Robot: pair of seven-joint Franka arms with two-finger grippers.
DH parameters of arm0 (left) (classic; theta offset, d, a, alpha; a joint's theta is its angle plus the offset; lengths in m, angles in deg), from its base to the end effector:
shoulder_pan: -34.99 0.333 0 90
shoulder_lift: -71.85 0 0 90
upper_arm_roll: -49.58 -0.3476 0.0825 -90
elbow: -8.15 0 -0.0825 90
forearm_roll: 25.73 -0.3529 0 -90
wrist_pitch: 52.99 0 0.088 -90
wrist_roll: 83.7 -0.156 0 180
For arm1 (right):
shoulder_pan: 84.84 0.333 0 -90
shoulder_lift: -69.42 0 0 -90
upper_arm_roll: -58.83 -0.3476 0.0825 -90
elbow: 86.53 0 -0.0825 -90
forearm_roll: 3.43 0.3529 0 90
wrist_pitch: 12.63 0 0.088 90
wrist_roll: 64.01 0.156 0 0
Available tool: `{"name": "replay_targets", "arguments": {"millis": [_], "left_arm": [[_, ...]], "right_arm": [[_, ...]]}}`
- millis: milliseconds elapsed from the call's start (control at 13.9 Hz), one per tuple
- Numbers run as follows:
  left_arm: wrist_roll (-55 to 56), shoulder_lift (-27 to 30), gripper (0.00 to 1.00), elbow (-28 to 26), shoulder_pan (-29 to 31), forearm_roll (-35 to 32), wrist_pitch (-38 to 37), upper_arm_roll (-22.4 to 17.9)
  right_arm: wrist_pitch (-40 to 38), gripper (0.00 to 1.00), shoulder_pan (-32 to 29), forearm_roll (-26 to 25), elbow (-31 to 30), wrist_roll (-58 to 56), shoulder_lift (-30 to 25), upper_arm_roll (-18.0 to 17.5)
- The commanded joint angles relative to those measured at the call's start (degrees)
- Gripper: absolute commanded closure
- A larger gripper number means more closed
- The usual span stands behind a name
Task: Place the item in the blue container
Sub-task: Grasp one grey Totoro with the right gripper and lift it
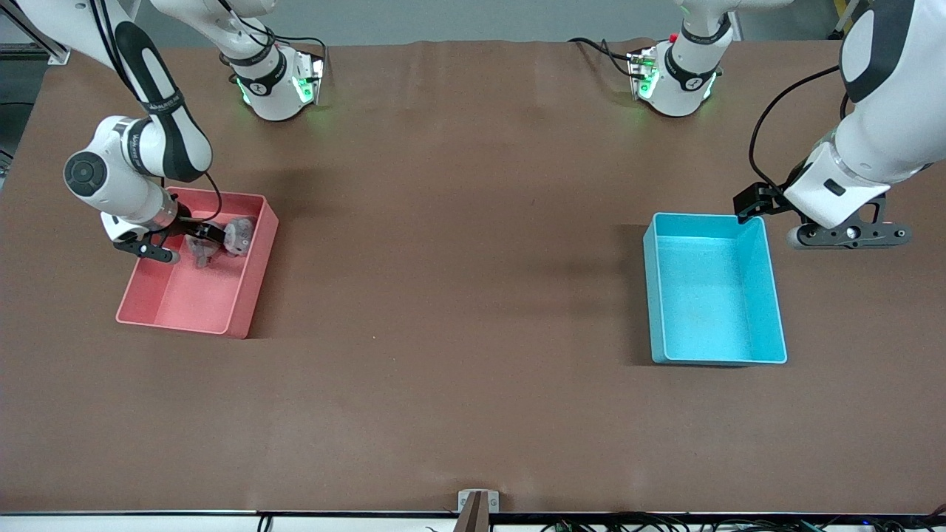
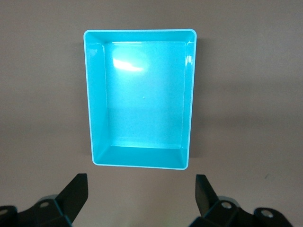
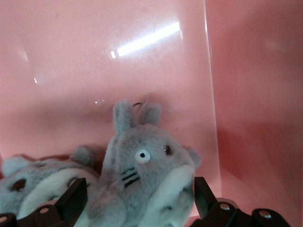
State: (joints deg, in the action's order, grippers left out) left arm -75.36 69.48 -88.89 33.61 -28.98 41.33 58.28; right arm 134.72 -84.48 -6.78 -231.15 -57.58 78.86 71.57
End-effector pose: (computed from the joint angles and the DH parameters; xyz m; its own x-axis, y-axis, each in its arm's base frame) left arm 0.5257 -0.0835 0.5378 0.9962 -0.0347 -0.0802 -0.0397 -0.9973 -0.0620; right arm 0.4257 -0.0970 0.2177 0.9554 -0.2752 -0.1076 -0.2683 -0.9605 0.0744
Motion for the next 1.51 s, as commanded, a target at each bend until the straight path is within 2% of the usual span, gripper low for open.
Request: {"name": "replay_targets", "arguments": {"millis": [0,72,143,215,287,430,645,717,932,1004,1076,1219,1434], "left_arm": [[0.2,1.2,0.00,-1.3,0.3,0.6,0.9,0.3],[0.1,1.2,0.00,-1.3,0.3,0.6,0.9,0.3],[0.2,1.2,0.00,-1.2,0.3,0.6,0.9,0.3],[0.2,1.2,0.00,-1.2,0.2,0.6,0.9,0.3],[0.2,1.2,0.00,-1.2,0.3,0.6,0.9,0.3],[0.2,1.2,0.00,-1.1,0.3,0.6,0.9,0.3],[0.2,1.2,0.00,-0.9,0.5,0.6,0.9,0.3],[0.1,1.2,0.00,-1.0,0.6,0.6,0.9,0.3],[0.1,1.1,0.00,-0.9,0.6,0.6,0.9,0.2],[0.2,1.0,0.00,-1.0,0.6,0.7,1.6,0.2],[0.2,0.9,0.00,-0.9,0.6,0.6,2.3,0.2],[0.1,0.6,0.00,0.4,0.1,-0.1,3.1,0.3],[0.1,0.5,0.00,1.9,0.0,-0.1,2.9,0.3]], "right_arm": [[0.6,0.18,-0.8,-0.6,-0.8,1.0,0.5,-0.3],[0.4,0.36,-0.7,-0.6,-0.8,1.0,0.5,-0.3],[-0.5,0.62,-0.5,-0.6,-0.7,1.3,0.5,-0.3],[-1.6,0.83,-0.4,-0.7,-0.3,2.7,0.4,-0.3],[-2.2,0.97,0.1,-0.7,-0.2,4.4,0.2,-0.3],[-5.5,1.00,1.2,-0.7,1.3,5.0,-0.4,-0.2],[-19.2,1.00,1.9,-0.9,9.1,4.8,-2.9,-0.3],[-26.6,1.00,2.6,-1.1,14.3,4.8,-3.6,-0.3],[-51.4,1.00,5.9,-3.2,35.8,8.8,-2.8,-0.9],[-54.8,1.00,8.1,-2.8,39.1,12.0,-2.7,-1.0],[-56.2,1.00,10.4,-1.5,40.5,16.9,-2.7,-1.2],[-55.7,1.00,13.7,4.6,40.6,27.0,-2.7,-3.5],[-49.9,1.00,17.6,11.8,40.4,39.9,-1.4,-8.1]]}}
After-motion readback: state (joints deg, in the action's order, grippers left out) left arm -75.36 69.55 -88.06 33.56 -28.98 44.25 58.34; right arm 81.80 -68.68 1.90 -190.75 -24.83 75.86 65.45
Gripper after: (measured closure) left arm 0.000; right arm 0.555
